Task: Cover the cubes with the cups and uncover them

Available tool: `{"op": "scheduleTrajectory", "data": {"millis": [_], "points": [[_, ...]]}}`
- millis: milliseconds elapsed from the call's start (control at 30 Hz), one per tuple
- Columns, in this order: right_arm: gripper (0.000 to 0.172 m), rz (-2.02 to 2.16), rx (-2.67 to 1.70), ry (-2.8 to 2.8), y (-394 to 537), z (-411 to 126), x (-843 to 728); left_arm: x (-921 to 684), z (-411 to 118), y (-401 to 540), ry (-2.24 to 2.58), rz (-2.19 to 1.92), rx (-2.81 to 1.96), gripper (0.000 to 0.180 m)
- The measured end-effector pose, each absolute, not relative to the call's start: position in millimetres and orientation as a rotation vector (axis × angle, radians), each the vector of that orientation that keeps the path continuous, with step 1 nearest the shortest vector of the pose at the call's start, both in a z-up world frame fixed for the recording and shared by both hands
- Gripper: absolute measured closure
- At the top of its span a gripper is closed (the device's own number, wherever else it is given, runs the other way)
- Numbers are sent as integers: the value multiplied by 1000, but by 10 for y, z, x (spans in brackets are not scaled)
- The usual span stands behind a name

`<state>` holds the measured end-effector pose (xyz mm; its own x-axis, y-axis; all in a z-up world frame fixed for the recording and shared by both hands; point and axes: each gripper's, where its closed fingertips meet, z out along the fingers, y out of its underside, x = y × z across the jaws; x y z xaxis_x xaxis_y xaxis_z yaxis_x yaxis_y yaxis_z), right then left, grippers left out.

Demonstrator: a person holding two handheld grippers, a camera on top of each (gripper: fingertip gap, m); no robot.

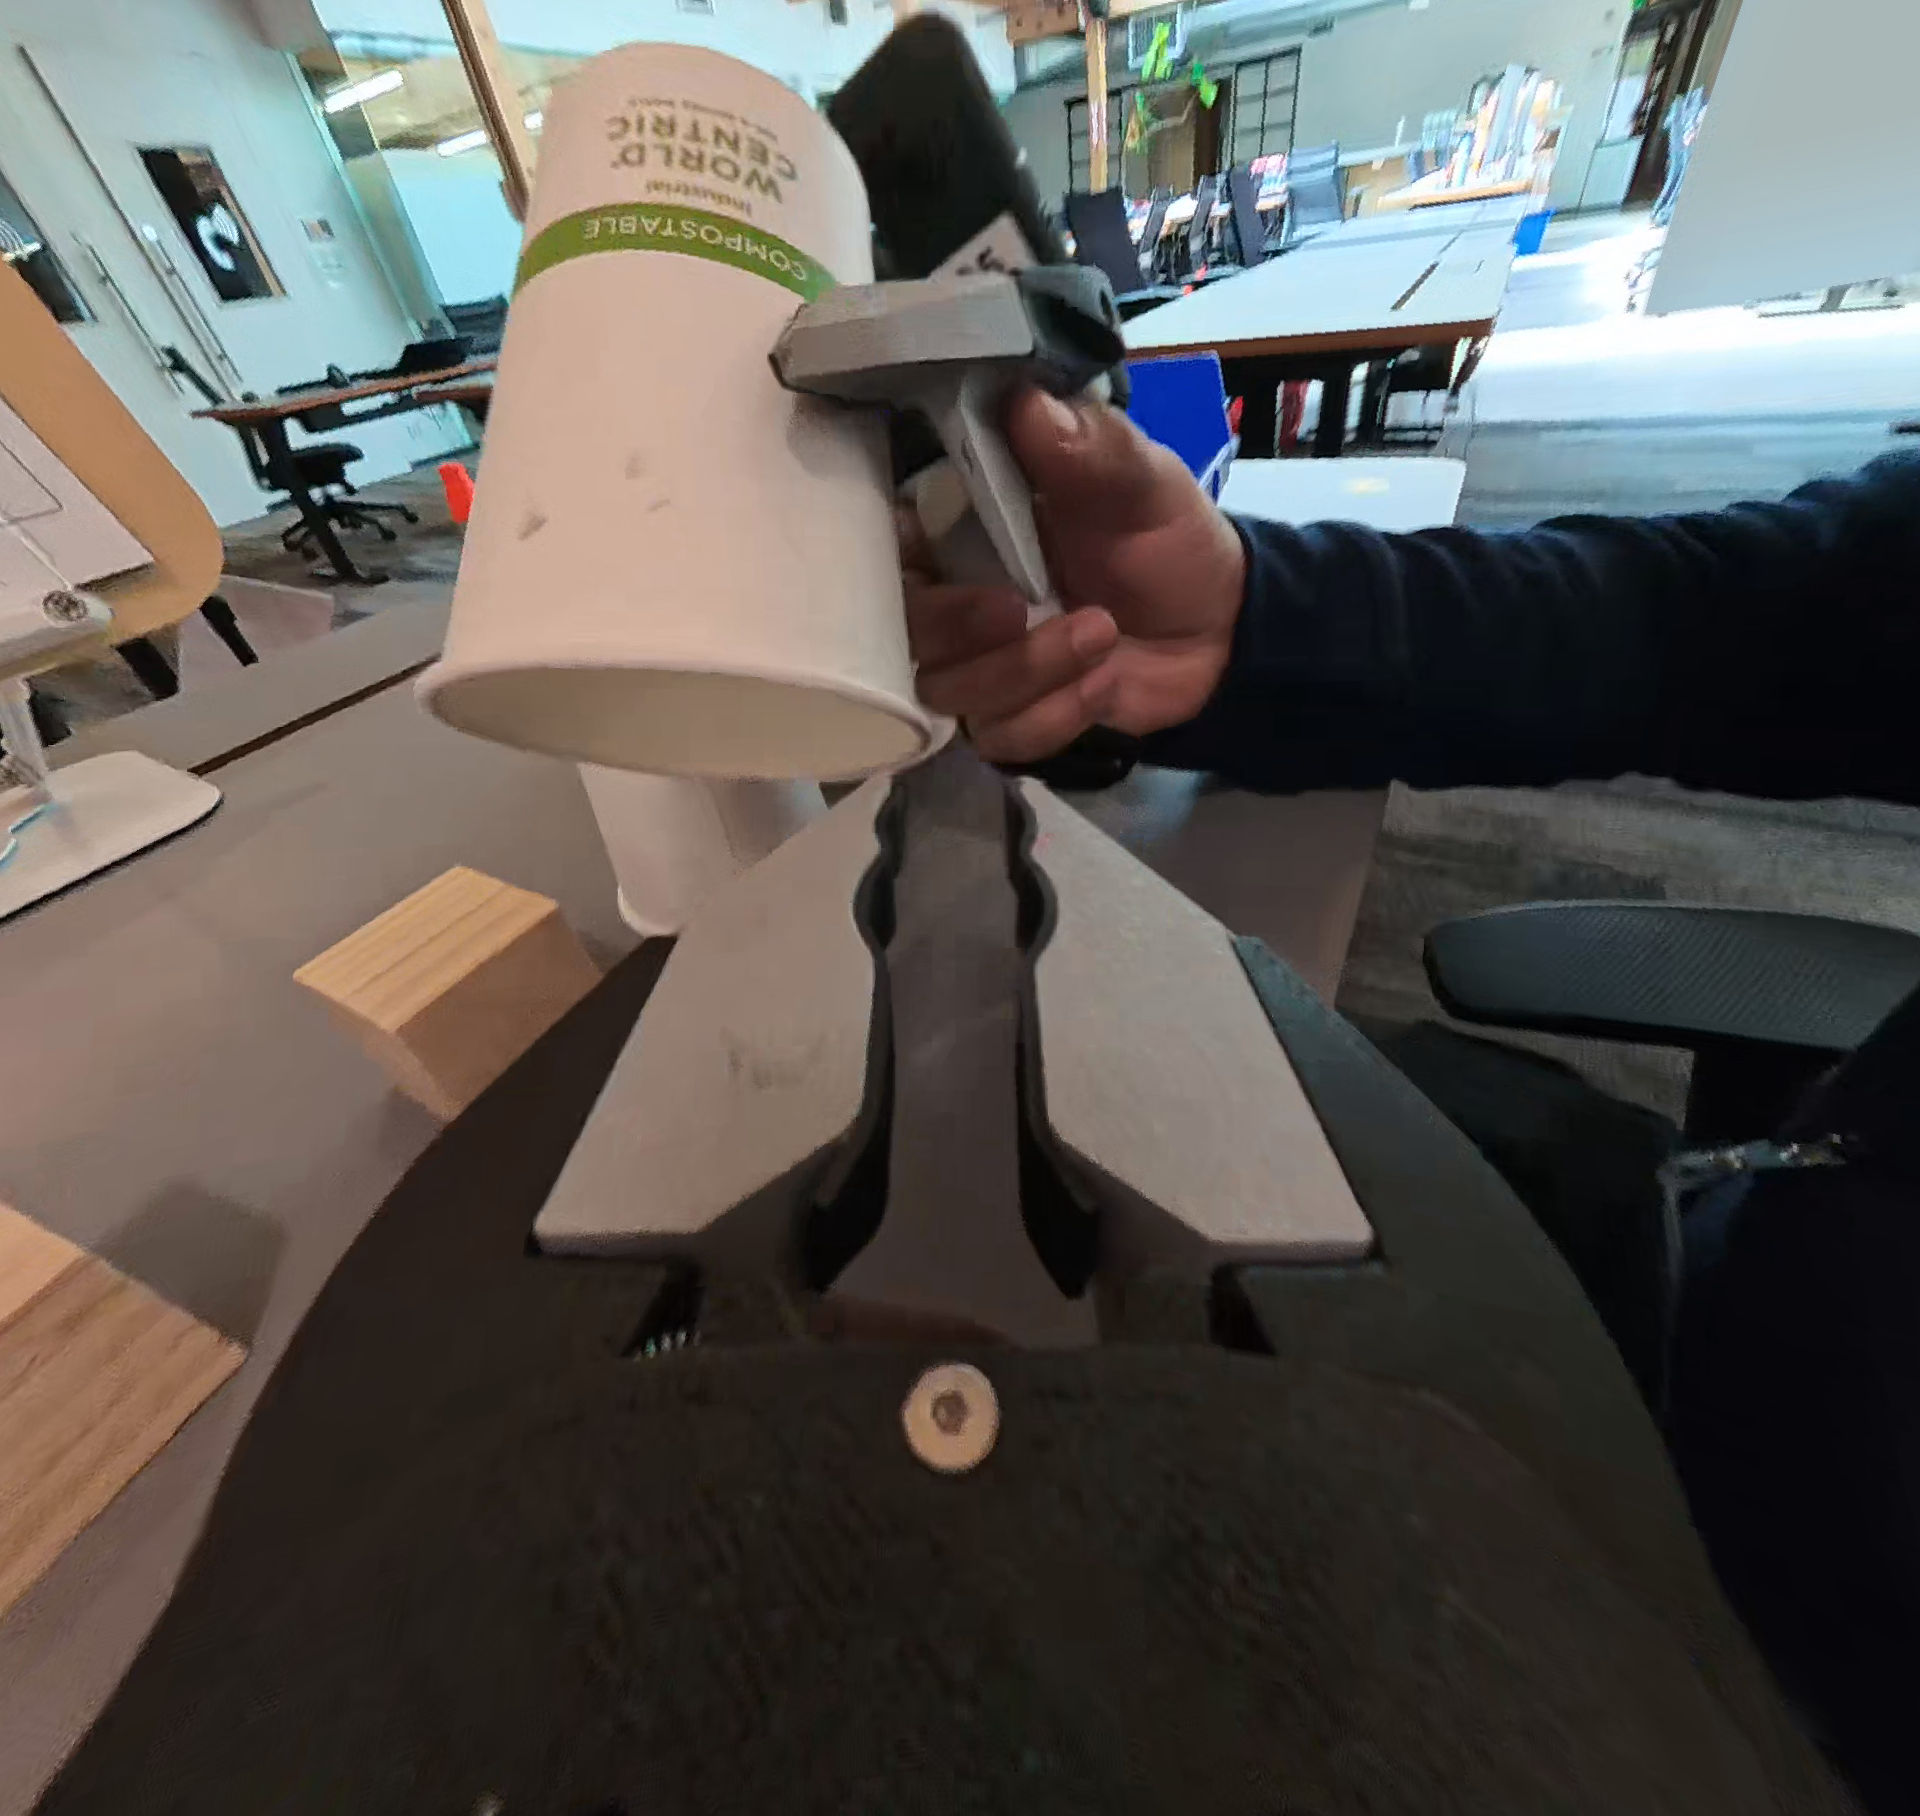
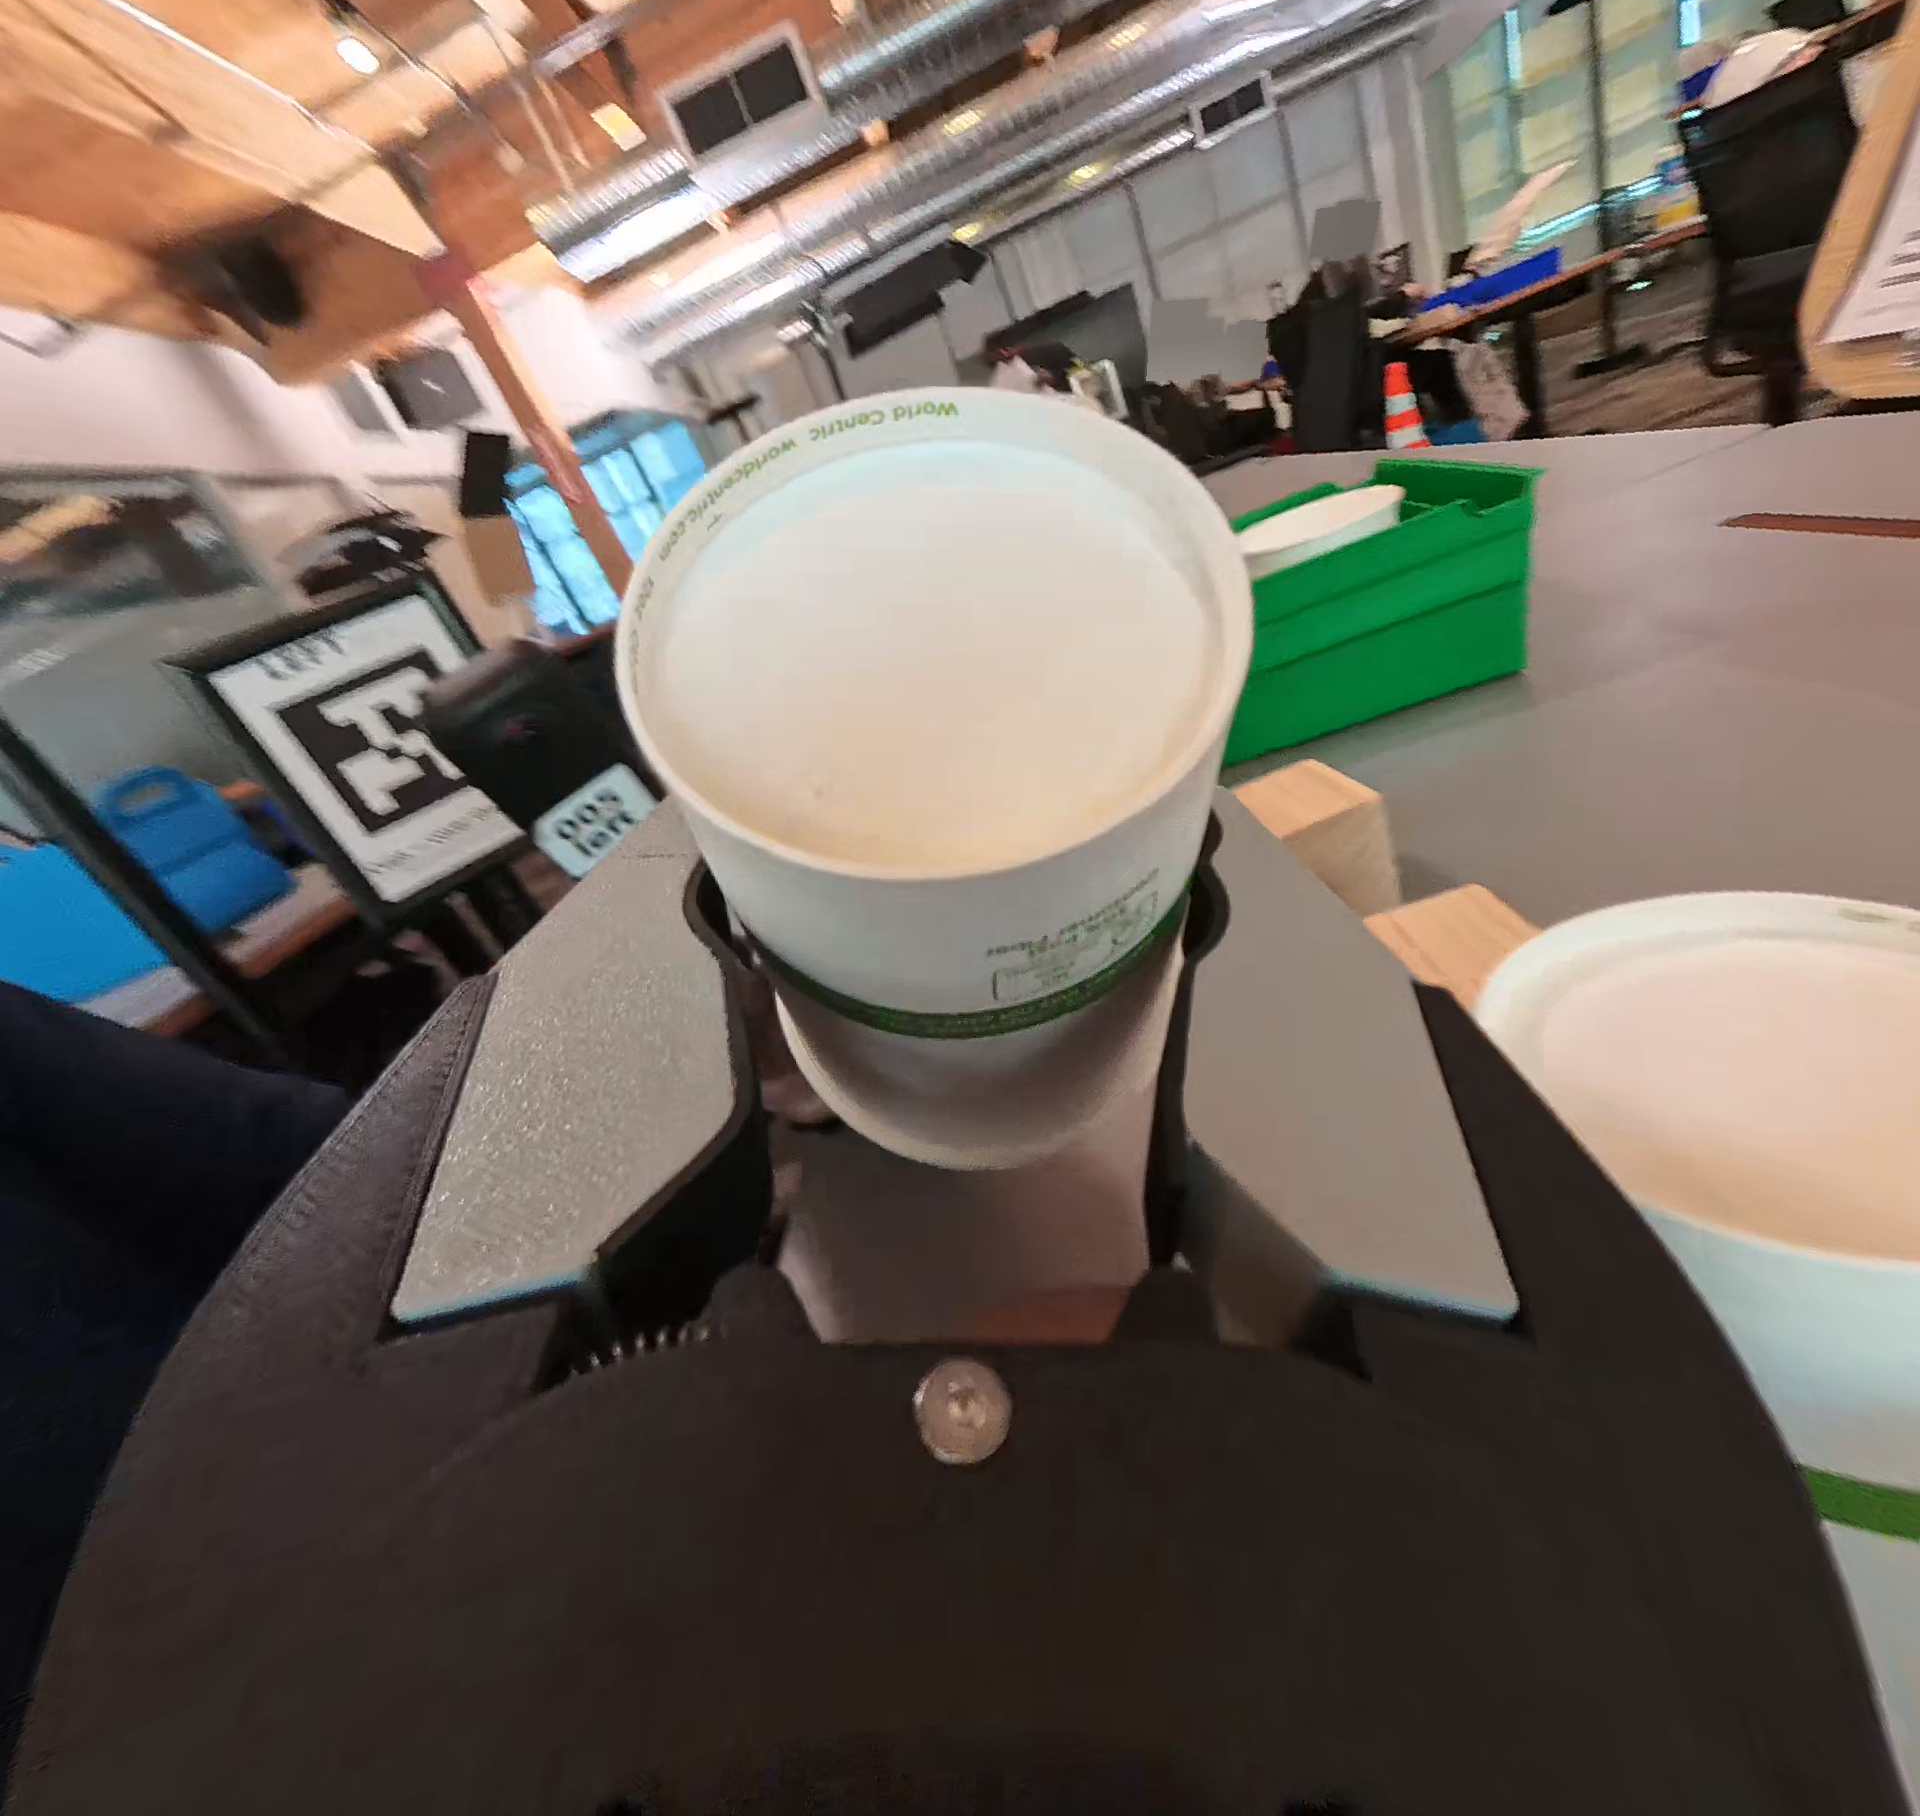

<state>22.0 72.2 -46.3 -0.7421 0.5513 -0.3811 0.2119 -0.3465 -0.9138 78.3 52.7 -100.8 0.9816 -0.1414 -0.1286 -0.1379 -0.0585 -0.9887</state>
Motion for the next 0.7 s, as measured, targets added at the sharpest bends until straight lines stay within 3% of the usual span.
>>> {"op": "scheduleTrajectory", "data": {"millis": [200,300,700], "points": [[84,1917,-991,-1747,671,-668,137,295,-958,306,4,281,-1730,112],[84,1867,-959,-1800,576,-744,145,267,-921,365,-29,359,-1758,96],[84,1917,-775,-1908,314,-732,361,495,-1242,808,43,253,-1844,85]]}}
